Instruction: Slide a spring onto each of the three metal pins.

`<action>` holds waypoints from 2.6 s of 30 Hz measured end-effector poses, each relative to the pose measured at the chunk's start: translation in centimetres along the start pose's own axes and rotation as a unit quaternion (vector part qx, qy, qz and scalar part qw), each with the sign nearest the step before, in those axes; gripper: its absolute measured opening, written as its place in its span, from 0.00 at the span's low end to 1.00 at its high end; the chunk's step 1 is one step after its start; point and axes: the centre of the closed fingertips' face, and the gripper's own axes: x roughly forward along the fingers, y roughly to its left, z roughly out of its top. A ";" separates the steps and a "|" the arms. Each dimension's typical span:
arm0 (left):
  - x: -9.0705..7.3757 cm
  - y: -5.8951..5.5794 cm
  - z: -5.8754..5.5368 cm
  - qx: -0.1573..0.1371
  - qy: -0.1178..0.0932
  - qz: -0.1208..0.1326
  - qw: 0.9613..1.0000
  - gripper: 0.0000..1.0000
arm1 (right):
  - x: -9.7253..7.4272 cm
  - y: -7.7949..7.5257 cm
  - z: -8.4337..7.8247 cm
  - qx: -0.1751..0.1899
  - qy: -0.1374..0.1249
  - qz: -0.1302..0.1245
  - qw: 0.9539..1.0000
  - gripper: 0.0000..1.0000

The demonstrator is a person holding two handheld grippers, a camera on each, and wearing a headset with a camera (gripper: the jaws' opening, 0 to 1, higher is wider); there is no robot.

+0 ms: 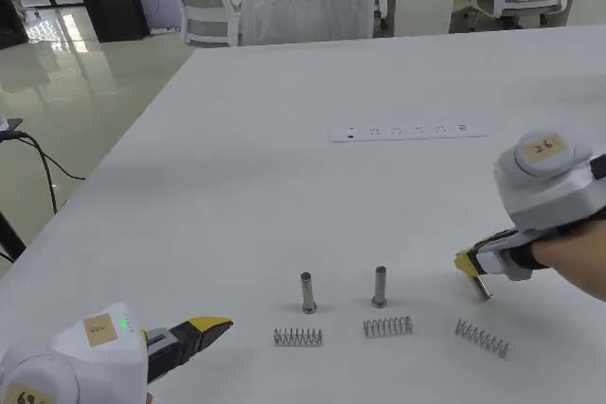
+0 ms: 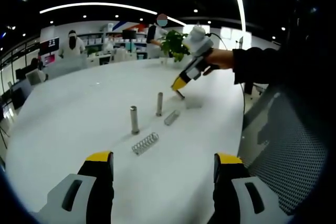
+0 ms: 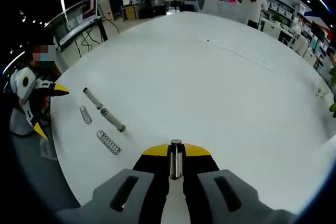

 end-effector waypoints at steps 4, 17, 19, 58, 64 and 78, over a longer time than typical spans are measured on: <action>0.0 0.0 0.0 0.002 0.001 0.000 1.000 0.74 | -0.5 0.1 0.0 -0.002 -0.003 -0.001 1.000 0.05; 0.0 -0.1 0.0 0.007 0.003 0.000 1.000 0.75 | -1.3 0.8 -0.4 0.001 -0.006 0.001 1.000 0.05; -0.1 0.0 0.0 0.008 0.002 0.001 1.000 0.75 | -1.4 1.0 -0.5 0.000 -0.005 0.002 1.000 0.05; -0.1 0.1 -0.1 0.009 0.006 0.004 1.000 0.75 | -1.5 1.2 -1.6 -0.054 0.004 0.012 0.998 0.11; -0.1 0.0 -0.1 0.009 0.006 0.004 1.000 0.75 | -1.9 1.4 -1.9 -0.056 0.004 0.013 0.998 0.12; -0.1 0.0 -0.1 0.011 0.008 0.003 1.000 0.75 | -2.9 2.7 -4.2 -0.070 0.017 0.031 0.997 0.15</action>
